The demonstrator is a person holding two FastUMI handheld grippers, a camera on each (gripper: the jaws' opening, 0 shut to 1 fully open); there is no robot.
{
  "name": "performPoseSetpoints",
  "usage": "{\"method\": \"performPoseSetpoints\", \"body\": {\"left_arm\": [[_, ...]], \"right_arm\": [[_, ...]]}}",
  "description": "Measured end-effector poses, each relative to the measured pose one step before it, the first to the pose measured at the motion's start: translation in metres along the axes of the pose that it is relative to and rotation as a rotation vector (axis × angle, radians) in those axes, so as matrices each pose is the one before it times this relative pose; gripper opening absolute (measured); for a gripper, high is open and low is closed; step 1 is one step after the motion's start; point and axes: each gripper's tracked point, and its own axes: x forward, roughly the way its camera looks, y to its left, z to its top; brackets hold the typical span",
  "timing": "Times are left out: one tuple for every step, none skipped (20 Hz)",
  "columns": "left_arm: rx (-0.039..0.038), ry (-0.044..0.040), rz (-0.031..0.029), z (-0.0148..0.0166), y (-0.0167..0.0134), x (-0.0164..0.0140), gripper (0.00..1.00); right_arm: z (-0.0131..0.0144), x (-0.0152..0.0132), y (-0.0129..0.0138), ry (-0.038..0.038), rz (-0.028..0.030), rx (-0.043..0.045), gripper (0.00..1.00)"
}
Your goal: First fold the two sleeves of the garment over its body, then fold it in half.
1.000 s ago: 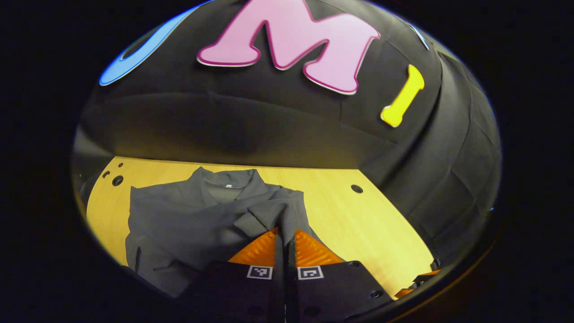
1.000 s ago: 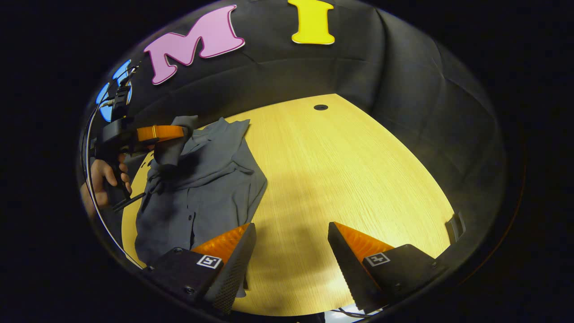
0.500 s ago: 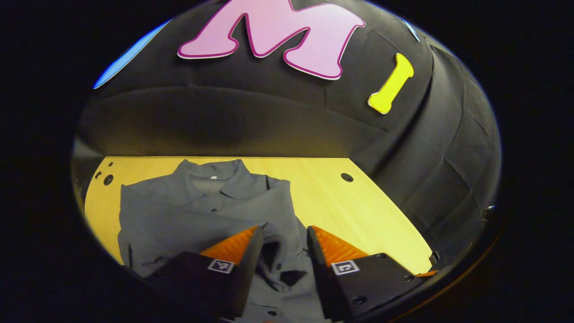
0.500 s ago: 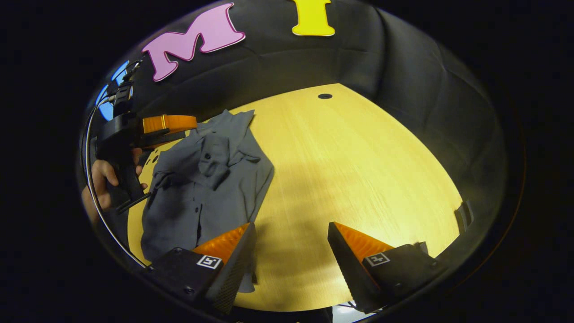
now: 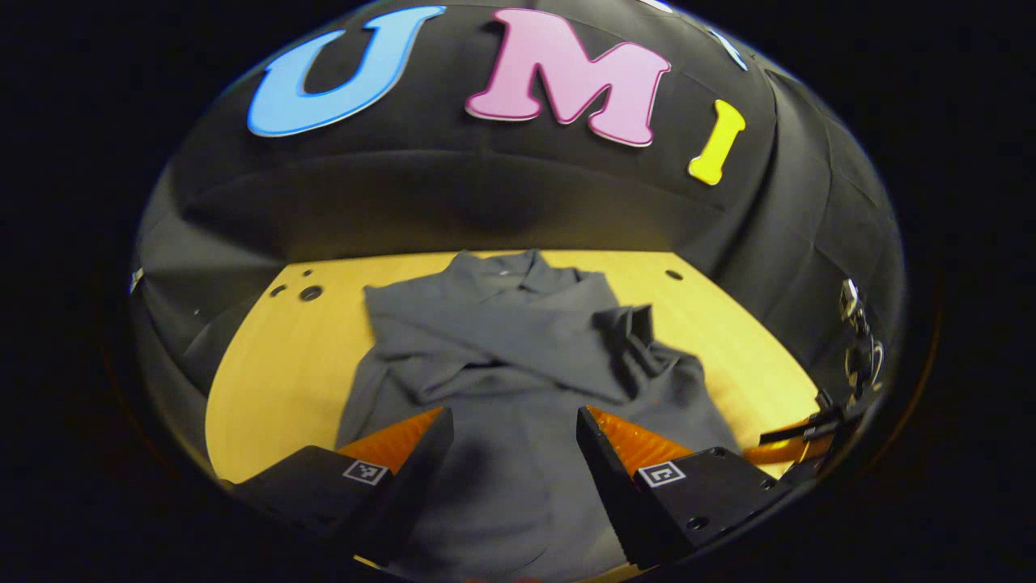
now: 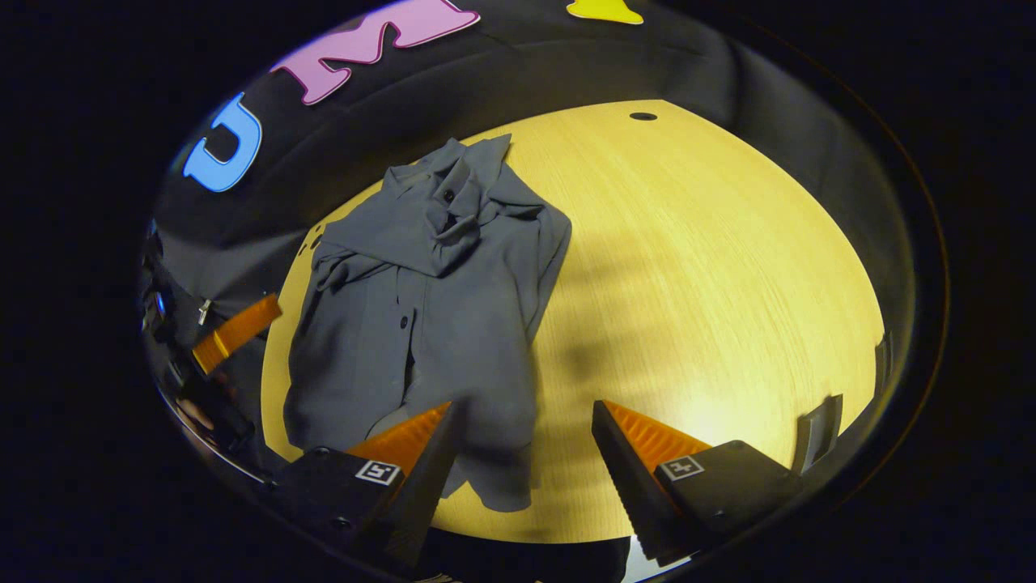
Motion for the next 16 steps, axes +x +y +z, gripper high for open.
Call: {"method": "performPoseSetpoints", "body": {"left_arm": [[-0.01875, 0.01628, 0.01913, -0.01694, 0.01498, -0.01222, 0.96], [-0.01727, 0.01458, 0.02001, -0.01626, 0.01443, -0.00911, 0.96], [-0.01057, 0.01301, 0.02265, -0.01478, 0.01346, -0.00625, 0.96], [-0.00736, 0.01251, 0.02732, -0.01582, 0.01351, -0.00424, 0.96], [-0.00839, 0.01202, 0.022, -0.01222, 0.01225, -0.00486, 0.96], [-0.01638, 0.01387, 0.01685, -0.01171, 0.00957, -0.00436, 0.96], [-0.0249, 0.0125, 0.01, -0.01232, 0.00743, -0.00227, 0.96], [-0.02456, 0.01158, -0.00089, -0.01035, 0.00414, -0.00246, 0.96], [-0.01685, 0.01003, -0.00013, -0.00935, 0.00217, 0.00073, 0.96], [-0.00831, 0.00527, 0.00871, -0.00726, 0.0038, 0.00052, 0.96], [-0.00181, 0.00238, 0.00795, -0.00633, 0.00369, -0.00014, 0.96], [0.00451, 0.00301, 0.00361, -0.00493, 0.00262, 0.00008, 0.96], [0.00866, 0.00285, 0.00858, -0.00522, 0.00127, 0.00232, 0.92], [0.00711, 0.01312, 0.00502, -0.0049, -0.0002, 0.00235, 0.96], [0.00496, 0.01303, -0.00226, -0.00417, -0.00104, 0.00263, 0.96], [0.00302, 0.00825, -0.00228, -0.00288, -0.00101, 0.00178, 0.96]], "right_arm": [[-0.00077, 0.00293, 0.00474, 0.00307, -0.00343, -0.01159, 0.99], [-0.00223, 0.00427, 0.00505, 0.00446, -0.00242, -0.01275, 0.99], [-0.00195, 0.00334, 0.00456, 0.0028, -0.00441, -0.01295, 0.99], [-0.00175, 0.00226, 0.00452, 0.00287, -0.00307, -0.01115, 0.99], [-0.00176, 0.00366, 0.0046, 0.00275, -0.00465, -0.01007, 0.99], [-0.00424, 0.00427, 0.00403, 0.005, -0.00683, -0.00899, 0.99], [-0.00287, 0.00257, 0.00339, 0.00307, -0.00763, -0.00744, 0.99], [-0.00028, 0.00372, 0.0027, -0.00576, -0.01554, -0.01149, 0.99], [-0.00084, 0.00329, 0.00135, -0.00464, -0.01554, -0.01383, 0.99], [-0.00275, 0.00315, 0.00411, 0.00248, -0.00521, -0.01026, 0.99], [-0.00317, 0.00275, 0.00416, 0.00442, -0.00051, -0.00948, 0.99], [-0.00241, 0.00206, 0.00153, 0.00408, -0.00915, -0.01399, 1.0], [-0.00249, 0.00254, -0.00101, 0.00309, -0.01796, -0.01902, 0.99], [-0.00242, 0.00164, -0.00315, 0.0019, -0.02082, -0.01752, 0.99], [-0.00284, 0.00101, -0.00246, 0.00378, -0.02041, -0.01301, 0.99], [0.00255, -0.00028, -0.00026, -0.01549, -0.00965, -0.00387, 0.99]]}}
